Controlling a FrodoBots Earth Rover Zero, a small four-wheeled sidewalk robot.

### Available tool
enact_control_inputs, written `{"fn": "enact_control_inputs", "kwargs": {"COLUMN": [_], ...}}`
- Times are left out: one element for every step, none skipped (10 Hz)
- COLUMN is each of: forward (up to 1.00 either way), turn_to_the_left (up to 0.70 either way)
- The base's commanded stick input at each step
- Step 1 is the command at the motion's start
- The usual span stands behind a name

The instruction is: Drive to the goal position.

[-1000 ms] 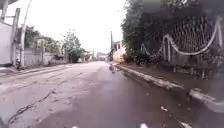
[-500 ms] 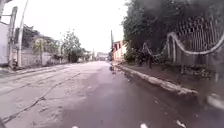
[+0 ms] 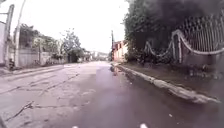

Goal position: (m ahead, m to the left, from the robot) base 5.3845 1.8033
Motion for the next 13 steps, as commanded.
{"fn": "enact_control_inputs", "kwargs": {"forward": [0.7, 0.7, 0.7, 0.7, 0.7, 0.7, 0.7, 0.7, 0.7, 0.7, 0.7, 0.7, 0.7], "turn_to_the_left": [0.0, 0.0, 0.0, 0.0, 0.0, 0.0, 0.0, 0.0, 0.0, 0.0, 0.0, 0.0, 0.0]}}
